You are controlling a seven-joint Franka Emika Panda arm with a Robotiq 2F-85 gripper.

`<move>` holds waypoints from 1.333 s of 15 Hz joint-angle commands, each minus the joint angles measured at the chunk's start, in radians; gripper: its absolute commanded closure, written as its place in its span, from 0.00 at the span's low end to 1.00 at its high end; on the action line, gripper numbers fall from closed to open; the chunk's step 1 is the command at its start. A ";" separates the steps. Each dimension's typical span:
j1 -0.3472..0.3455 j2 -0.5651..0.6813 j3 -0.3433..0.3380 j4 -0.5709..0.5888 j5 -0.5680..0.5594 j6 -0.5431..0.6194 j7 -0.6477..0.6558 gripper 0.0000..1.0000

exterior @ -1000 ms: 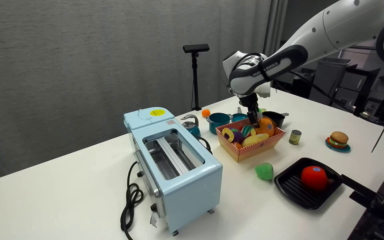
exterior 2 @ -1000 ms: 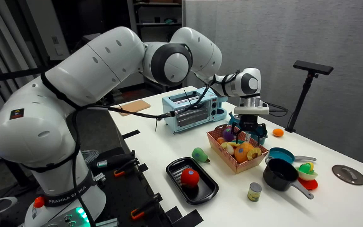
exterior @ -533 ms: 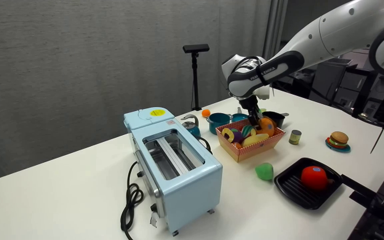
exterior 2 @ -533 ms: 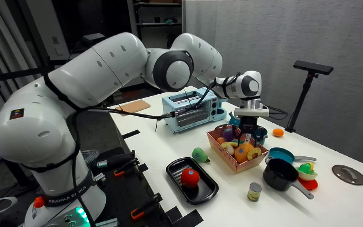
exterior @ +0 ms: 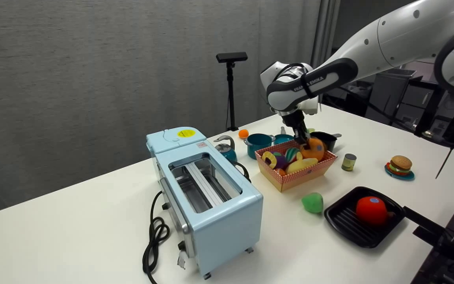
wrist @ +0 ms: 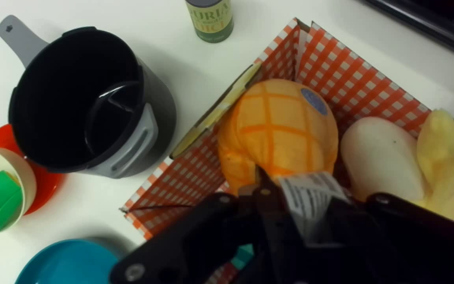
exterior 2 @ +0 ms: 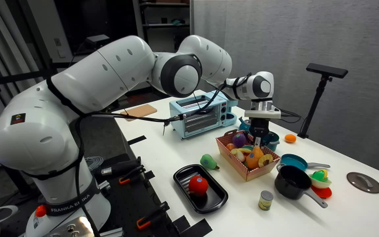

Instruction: Take the pineapple plush toy from the box and put it on the oven tray

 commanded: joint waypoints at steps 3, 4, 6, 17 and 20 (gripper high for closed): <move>0.023 -0.058 0.004 -0.042 0.003 -0.013 0.028 0.98; 0.028 -0.078 0.003 -0.067 0.001 -0.005 0.037 0.97; 0.037 -0.113 0.002 -0.109 -0.001 0.003 0.048 0.96; 0.064 -0.388 0.006 -0.461 -0.046 0.144 0.109 0.96; 0.080 -0.470 0.003 -0.591 -0.101 0.243 0.128 0.96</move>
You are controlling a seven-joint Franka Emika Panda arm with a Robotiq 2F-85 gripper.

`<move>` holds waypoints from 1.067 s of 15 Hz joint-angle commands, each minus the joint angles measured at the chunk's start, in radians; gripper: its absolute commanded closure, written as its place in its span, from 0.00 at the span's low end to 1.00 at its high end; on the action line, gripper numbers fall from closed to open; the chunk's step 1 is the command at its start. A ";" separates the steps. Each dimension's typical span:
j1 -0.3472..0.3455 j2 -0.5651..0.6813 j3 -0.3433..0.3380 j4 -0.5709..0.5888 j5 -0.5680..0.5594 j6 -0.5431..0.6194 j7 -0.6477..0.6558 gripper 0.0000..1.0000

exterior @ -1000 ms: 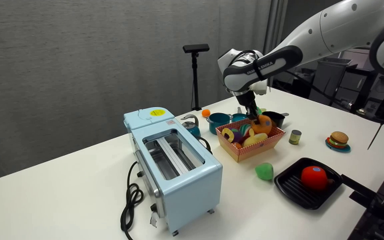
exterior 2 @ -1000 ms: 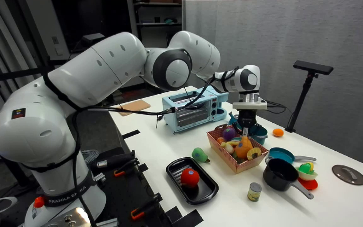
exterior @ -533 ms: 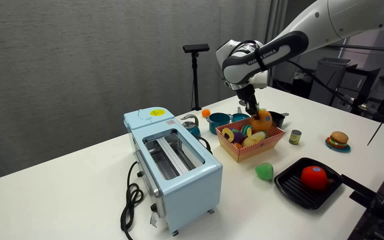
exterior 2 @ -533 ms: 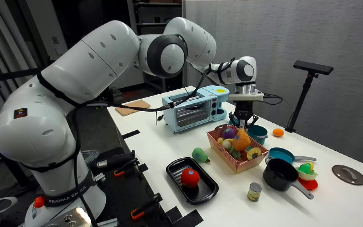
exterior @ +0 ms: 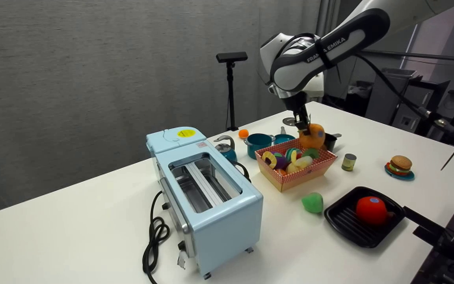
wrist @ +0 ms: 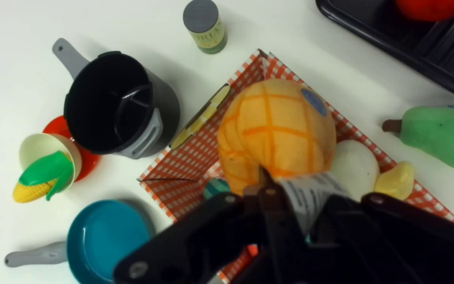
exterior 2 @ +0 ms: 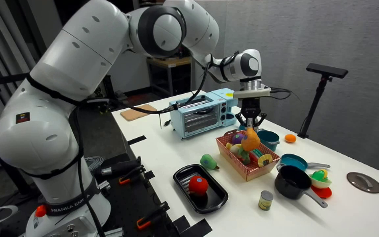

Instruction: Take the pineapple plush toy from the box and put it on the oven tray

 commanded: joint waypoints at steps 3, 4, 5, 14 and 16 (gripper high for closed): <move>0.031 -0.212 0.004 -0.330 -0.111 0.198 0.064 0.96; 0.034 -0.240 0.006 -0.375 -0.121 0.226 0.076 0.96; 0.036 -0.269 0.007 -0.422 -0.130 0.253 0.088 0.96; 0.033 -0.476 0.015 -0.724 -0.147 0.360 0.153 0.96; 0.032 -0.508 0.017 -0.768 -0.150 0.364 0.159 0.96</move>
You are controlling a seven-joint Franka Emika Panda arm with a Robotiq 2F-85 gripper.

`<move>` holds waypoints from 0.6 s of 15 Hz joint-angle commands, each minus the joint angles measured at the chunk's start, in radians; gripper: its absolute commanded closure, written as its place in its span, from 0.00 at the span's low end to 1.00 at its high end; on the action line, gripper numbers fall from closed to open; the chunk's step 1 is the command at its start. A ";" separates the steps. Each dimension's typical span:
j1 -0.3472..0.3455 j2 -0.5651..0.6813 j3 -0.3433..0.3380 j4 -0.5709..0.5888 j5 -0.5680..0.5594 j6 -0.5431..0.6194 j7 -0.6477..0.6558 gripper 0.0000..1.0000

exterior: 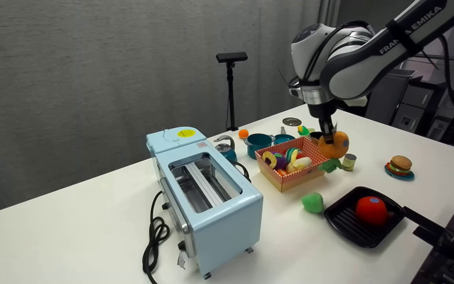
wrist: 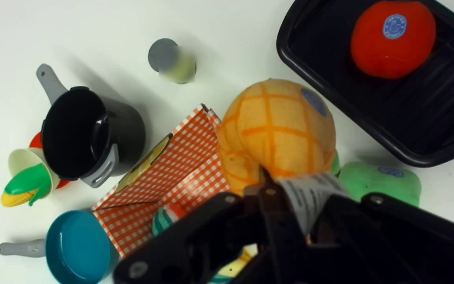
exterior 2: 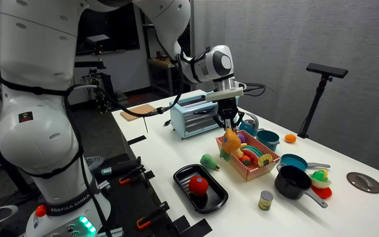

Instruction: Take the pineapple plush toy from the box and put it on the oven tray

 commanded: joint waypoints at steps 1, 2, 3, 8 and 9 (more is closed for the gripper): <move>-0.007 -0.103 0.010 -0.129 -0.044 0.041 0.044 0.96; -0.006 -0.117 0.011 -0.148 -0.048 0.041 0.047 0.96; -0.006 -0.128 0.012 -0.166 -0.052 0.041 0.051 0.96; 0.002 -0.186 0.028 -0.260 -0.108 0.044 0.087 0.96; 0.003 -0.196 0.034 -0.277 -0.121 0.044 0.095 0.96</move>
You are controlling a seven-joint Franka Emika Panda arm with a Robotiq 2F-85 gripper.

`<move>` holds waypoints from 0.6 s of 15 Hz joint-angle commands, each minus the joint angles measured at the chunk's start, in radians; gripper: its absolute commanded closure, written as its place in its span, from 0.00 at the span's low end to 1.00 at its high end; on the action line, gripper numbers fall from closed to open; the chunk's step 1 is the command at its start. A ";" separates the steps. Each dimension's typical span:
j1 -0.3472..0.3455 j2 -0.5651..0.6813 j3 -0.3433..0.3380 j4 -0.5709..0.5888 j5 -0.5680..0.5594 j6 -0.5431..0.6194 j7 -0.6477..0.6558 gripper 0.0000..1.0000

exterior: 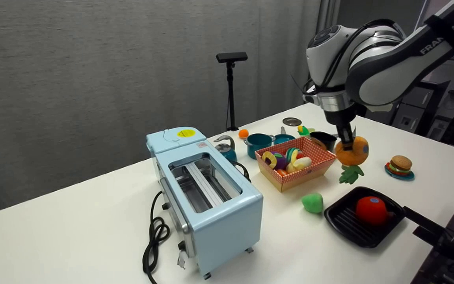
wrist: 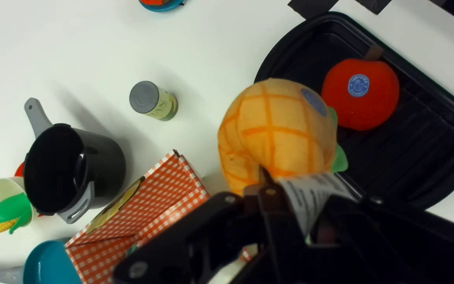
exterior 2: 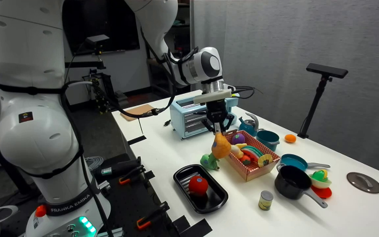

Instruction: Take the pineapple plush toy from the box and put it on the oven tray

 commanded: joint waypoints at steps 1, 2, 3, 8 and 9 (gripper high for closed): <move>0.004 -0.084 0.021 -0.110 -0.074 0.033 0.059 0.96; 0.004 -0.092 0.028 -0.125 -0.086 0.031 0.068 0.96; 0.005 -0.099 0.036 -0.140 -0.099 0.028 0.076 0.96; 0.016 -0.125 0.074 -0.209 -0.165 0.011 0.110 0.96; 0.019 -0.127 0.083 -0.220 -0.176 0.007 0.110 0.96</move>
